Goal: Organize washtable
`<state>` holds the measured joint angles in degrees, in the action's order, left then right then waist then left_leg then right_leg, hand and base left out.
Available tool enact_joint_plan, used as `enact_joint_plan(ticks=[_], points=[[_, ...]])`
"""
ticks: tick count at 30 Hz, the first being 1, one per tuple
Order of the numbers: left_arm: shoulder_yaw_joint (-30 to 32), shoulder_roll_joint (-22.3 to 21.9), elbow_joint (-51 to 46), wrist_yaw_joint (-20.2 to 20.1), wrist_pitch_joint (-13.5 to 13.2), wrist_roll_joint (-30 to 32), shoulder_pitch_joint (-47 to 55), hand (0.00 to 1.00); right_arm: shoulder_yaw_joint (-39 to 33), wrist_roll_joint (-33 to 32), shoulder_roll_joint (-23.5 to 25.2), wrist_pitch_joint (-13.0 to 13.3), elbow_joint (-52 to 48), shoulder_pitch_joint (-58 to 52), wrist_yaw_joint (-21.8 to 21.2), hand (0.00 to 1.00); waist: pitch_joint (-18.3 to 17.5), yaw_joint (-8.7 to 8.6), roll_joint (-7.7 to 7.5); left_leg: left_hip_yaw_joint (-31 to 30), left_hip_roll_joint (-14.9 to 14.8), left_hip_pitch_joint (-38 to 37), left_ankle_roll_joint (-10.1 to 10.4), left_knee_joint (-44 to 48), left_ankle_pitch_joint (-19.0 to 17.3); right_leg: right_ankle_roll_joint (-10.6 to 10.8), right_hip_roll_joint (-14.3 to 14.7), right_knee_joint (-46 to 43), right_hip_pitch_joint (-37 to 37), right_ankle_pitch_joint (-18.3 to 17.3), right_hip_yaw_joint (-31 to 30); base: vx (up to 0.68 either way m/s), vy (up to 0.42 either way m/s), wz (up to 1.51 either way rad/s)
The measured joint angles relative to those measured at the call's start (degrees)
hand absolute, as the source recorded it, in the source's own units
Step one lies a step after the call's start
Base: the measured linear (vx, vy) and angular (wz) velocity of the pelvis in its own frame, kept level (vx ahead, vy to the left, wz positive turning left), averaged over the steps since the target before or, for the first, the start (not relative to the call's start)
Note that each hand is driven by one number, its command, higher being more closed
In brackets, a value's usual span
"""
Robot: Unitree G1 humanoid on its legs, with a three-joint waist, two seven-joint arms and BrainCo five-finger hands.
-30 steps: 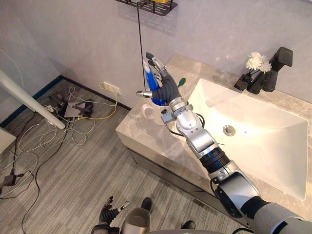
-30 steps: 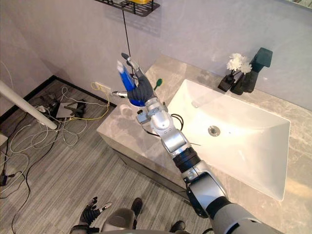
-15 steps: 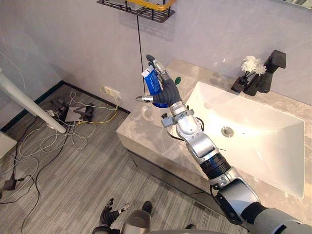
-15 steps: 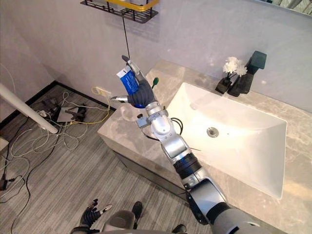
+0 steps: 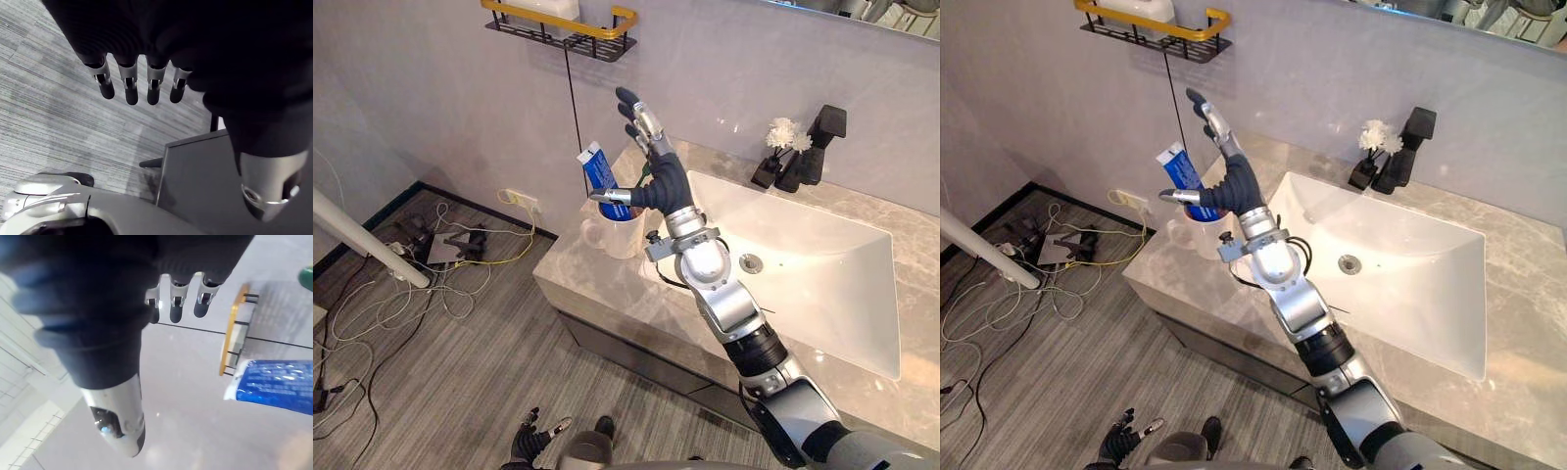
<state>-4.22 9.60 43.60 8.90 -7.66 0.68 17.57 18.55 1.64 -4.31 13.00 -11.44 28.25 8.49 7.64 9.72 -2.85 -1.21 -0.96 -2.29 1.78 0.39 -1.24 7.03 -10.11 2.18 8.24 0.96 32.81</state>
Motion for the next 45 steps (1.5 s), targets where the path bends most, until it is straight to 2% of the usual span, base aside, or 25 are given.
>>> enact_joint_plan(ticks=[4,7,9,11,14,18,20,22,24,25,28,34,38,41,45], points=[[0.62,0.01,0.28,-0.02,0.00,-0.01,0.31,0.00,-5.36,-0.69,-1.12,2.32,-8.23,-0.93,0.00,0.00,-0.34,-1.20,-0.47,0.56,0.10,-0.64,-0.02,-0.46,0.01,0.03,-0.03,0.00,0.08,0.02,-0.46,0.02,0.016,-0.07],[1.10,-0.06,0.46,-0.07,0.00,-0.01,0.48,0.00,-12.00,-2.27,-2.02,4.57,-13.19,-1.12,0.16,0.00,-0.48,-1.71,-0.69,1.43,0.06,-1.43,-0.02,-0.67,0.01,0.08,-0.03,-0.03,0.27,0.06,-1.35,0.00,0.014,-0.13],[1.71,-0.25,1.10,-0.14,-0.01,-0.01,0.58,0.00,-18.42,-3.42,-2.89,5.54,-15.26,-1.58,0.56,0.00,-0.91,-2.74,-0.75,1.59,0.07,-1.83,-0.06,-1.05,0.04,0.09,-0.04,-0.03,0.38,0.06,-1.47,-0.02,0.008,-0.07],[2.03,-0.41,1.53,-0.22,-0.01,-0.01,0.55,0.00,-27.22,-4.59,-4.93,6.97,-17.15,-3.73,2.12,0.00,-1.31,-2.87,-0.72,2.22,0.07,-2.34,-0.17,-1.58,0.11,0.16,-0.04,0.00,0.31,0.14,-1.74,-0.01,0.008,-0.12],[2.10,-0.41,1.96,-0.43,-0.01,-0.03,0.52,0.00,-35.89,-5.72,-6.86,7.40,-17.13,-5.33,4.62,0.00,-1.42,-3.57,-0.68,2.72,0.09,-2.38,-0.18,-1.77,0.11,0.21,-0.06,0.06,-0.03,0.26,-2.11,-0.01,0.011,-0.11],[2.39,-0.41,3.26,-1.37,0.03,-0.03,0.48,0.00,-48.76,-8.62,-9.84,8.41,-15.31,-10.42,8.82,0.00,-1.79,-5.94,-0.51,3.17,0.18,-1.93,-0.18,-2.13,0.10,0.45,0.03,0.90,-0.71,0.84,-3.18,0.01,0.009,-0.09],[2.21,-0.46,3.36,-1.49,0.08,-0.04,0.45,0.00,-54.73,-9.58,-12.78,8.07,-10.26,-14.55,10.34,0.00,-2.90,-6.15,-0.25,3.63,0.16,-1.46,-0.19,-2.45,0.08,0.45,0.09,1.11,-1.68,1.01,-3.77,0.04,0.007,-0.16],[2.18,-0.49,4.13,-2.18,0.05,-0.04,-0.10,0.00,-59.93,-10.06,-13.77,7.24,-4.91,-17.36,11.22,0.00,-3.15,-7.51,0.09,3.72,0.15,-1.28,-0.18,-2.47,0.08,0.45,0.11,1.11,-1.90,1.02,-4.03,0.04,0.002,-0.06],[2.19,-0.57,4.37,-2.71,0.06,-0.04,-0.16,0.00,-64.34,-10.07,-13.76,6.25,-0.71,-20.55,12.23,0.00,-3.50,-8.03,0.42,3.97,0.08,-1.14,-0.17,-2.50,0.03,0.45,0.17,1.12,-2.48,1.02,-4.48,0.03,-0.005,-0.07],[2.22,-0.67,4.38,-2.78,0.06,-0.04,-0.15,0.00,-67.04,-10.04,-13.58,5.39,2.31,-22.88,13.03,0.00,-3.64,-8.93,0.65,4.04,0.09,-0.94,-0.17,-2.50,0.03,0.46,0.17,1.13,-2.53,1.01,-4.44,0.03,-0.003,-0.08],[2.53,-1.12,4.53,-2.99,0.06,-0.05,-0.24,0.00,-73.84,-9.78,-11.15,2.18,8.89,-27.68,15.97,0.00,-4.12,-9.85,1.09,4.50,-0.04,-0.79,-0.22,-2.52,-0.30,0.46,0.28,1.15,-3.45,1.00,-4.77,0.00,-0.004,-0.11],[3.95,-3.04,5.57,-3.17,0.17,-0.28,-0.48,0.00,-76.39,-10.30,-4.17,-1.75,15.93,-34.27,20.16,0.00,-6.03,-11.84,2.84,6.85,-0.08,-0.80,-0.52,-2.42,-1.07,0.45,0.11,1.07,-4.52,1.01,-6.54,0.01,0.014,-0.19],[6.45,-4.12,5.29,-2.50,0.16,-1.35,-1.48,0.00,-75.49,-14.34,2.53,-2.20,21.62,-37.38,20.60,0.00,-6.29,-11.86,2.34,8.18,-0.57,-1.61,-0.33,-2.17,-1.69,0.37,0.02,0.84,-4.08,0.86,-7.08,0.00,0.010,-0.10],[7.02,-4.70,5.29,-2.29,0.16,-2.84,-2.07,0.00,-72.21,-17.20,6.99,-2.43,26.96,-40.22,20.14,0.00,-6.31,-11.80,2.26,8.55,-0.87,-2.04,-0.42,-1.47,-2.23,0.40,-0.05,-0.30,-3.52,0.24,-7.13,0.01,0.002,-0.03],[6.81,-7.79,5.36,-2.24,0.03,-4.41,-3.52,0.00,-64.48,-19.31,7.93,-3.79,36.73,-41.37,15.87,0.00,-6.33,-11.90,2.31,9.70,-0.97,-2.66,-0.45,-1.33,-2.66,0.49,-0.36,-1.37,-3.31,-0.37,-7.59,-0.03,0.013,-0.10]])
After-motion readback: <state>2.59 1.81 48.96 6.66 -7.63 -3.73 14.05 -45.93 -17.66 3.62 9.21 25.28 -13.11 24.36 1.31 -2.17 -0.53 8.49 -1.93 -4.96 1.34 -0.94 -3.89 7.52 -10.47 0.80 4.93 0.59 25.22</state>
